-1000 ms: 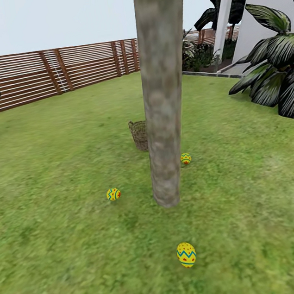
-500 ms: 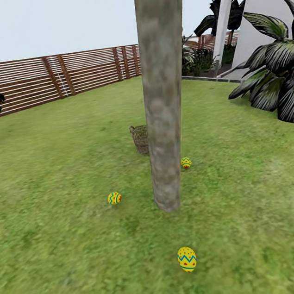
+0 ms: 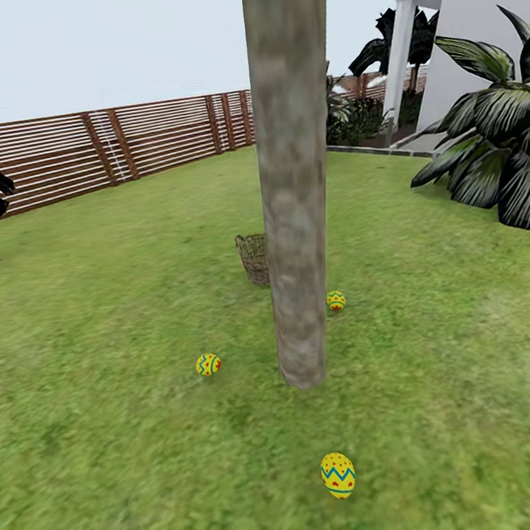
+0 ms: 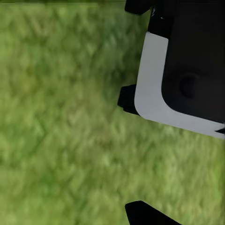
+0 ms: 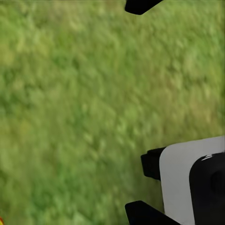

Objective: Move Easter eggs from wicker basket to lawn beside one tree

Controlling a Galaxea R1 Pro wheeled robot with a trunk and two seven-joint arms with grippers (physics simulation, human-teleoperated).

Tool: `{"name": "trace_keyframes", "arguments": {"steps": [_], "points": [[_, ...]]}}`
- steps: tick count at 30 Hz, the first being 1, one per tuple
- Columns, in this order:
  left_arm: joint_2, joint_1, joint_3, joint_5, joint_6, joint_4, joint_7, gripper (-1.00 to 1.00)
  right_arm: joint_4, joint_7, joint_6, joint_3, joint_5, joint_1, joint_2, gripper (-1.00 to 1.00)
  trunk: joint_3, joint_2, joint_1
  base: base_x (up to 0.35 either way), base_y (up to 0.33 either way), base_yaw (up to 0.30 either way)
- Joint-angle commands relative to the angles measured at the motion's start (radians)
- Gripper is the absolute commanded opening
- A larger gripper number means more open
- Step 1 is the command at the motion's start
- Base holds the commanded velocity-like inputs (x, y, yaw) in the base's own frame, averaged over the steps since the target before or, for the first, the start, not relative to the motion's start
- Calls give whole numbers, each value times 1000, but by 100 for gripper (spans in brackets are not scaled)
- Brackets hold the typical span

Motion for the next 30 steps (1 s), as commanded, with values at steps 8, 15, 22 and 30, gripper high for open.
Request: {"name": "trace_keyframes", "arguments": {"steps": [8,15,22,30], "points": [[-2,-2,-9,10,-7,3,-7,100,2,-1,-3,9,-6,-1,2,100,37,56,-31,0,0,0],[-4,-2,-10,9,-7,3,-7,100,2,-2,-3,9,-1,-1,11,100,70,105,-58,0,0,0],[-7,-2,-10,7,-7,4,-7,100,3,-2,-3,10,1,-1,13,100,104,154,-84,0,0,0],[-6,-2,-14,-1,-6,6,-7,100,4,-2,-3,9,-1,-1,14,100,142,210,-115,0,0,0]]}}
